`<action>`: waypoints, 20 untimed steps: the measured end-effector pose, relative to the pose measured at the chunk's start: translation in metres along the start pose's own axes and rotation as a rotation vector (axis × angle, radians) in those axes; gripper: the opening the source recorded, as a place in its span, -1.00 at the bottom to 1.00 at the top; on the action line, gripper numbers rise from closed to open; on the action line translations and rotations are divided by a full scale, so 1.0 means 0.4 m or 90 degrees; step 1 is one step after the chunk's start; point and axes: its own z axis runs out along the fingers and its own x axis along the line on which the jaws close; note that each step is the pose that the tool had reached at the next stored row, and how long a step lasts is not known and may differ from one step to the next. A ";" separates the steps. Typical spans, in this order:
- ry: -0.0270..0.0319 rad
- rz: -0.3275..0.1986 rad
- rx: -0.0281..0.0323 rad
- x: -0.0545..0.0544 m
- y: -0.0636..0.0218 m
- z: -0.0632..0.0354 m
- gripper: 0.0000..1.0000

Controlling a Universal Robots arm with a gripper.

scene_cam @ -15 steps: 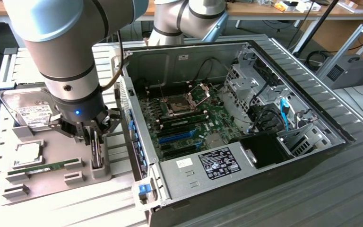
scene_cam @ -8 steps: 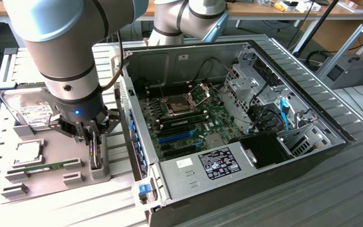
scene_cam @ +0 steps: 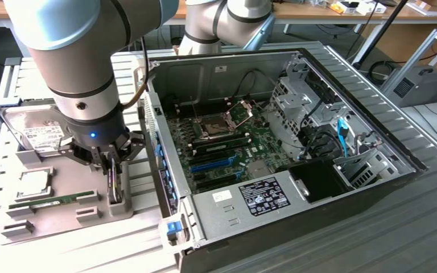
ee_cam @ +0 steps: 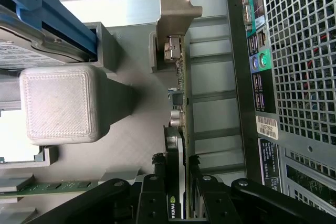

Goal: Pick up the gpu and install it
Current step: 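Pick up the gpu and move the gpu toward the slot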

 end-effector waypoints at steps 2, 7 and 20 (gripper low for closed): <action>0.0000 0.000 0.0000 0.000 0.000 0.000 -0.45; 0.0007 -0.016 -0.0004 0.000 0.000 0.000 -0.45; 0.0018 -0.041 -0.0010 0.000 0.000 0.000 -0.45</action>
